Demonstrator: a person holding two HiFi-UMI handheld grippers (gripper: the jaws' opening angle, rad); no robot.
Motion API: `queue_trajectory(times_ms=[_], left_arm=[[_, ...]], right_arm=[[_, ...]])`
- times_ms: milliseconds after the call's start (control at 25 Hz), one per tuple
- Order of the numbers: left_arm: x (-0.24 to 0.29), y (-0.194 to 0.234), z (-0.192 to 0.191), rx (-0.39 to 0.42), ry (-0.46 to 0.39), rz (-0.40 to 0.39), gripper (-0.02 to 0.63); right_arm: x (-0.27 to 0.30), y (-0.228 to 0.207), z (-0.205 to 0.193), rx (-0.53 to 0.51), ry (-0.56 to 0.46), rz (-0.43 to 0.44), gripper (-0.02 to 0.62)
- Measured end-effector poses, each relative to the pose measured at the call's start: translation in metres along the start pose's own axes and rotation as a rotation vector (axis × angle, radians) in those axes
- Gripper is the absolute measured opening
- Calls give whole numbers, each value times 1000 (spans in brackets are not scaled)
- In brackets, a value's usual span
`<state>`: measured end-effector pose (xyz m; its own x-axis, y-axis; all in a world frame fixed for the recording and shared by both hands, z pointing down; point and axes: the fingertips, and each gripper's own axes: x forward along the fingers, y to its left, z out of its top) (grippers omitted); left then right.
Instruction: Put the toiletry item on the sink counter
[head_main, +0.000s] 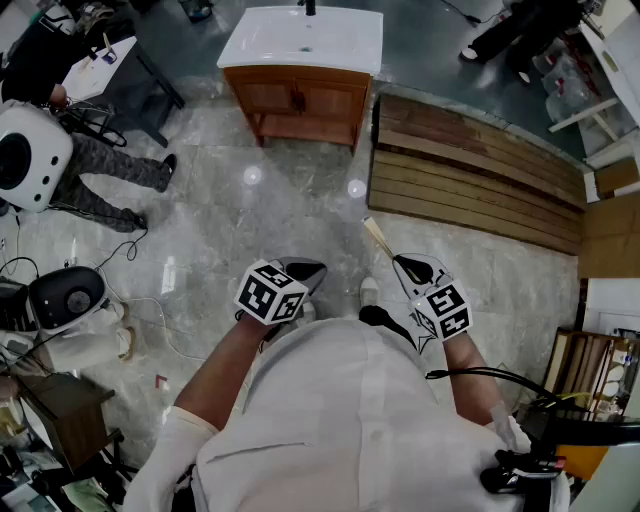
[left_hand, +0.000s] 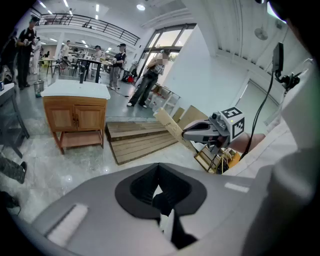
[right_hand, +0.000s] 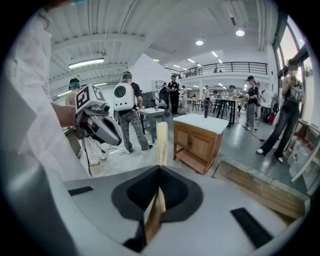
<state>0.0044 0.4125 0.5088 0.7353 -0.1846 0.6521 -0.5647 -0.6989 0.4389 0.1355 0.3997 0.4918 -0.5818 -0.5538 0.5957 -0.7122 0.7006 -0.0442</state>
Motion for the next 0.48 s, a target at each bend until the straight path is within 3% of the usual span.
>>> queue_trajectory(times_ms=[480], left_arm=[[93,-44,106,-41,-73,52,6]], right_arm=[[-27,-121,-9,-40,-20,144,6]])
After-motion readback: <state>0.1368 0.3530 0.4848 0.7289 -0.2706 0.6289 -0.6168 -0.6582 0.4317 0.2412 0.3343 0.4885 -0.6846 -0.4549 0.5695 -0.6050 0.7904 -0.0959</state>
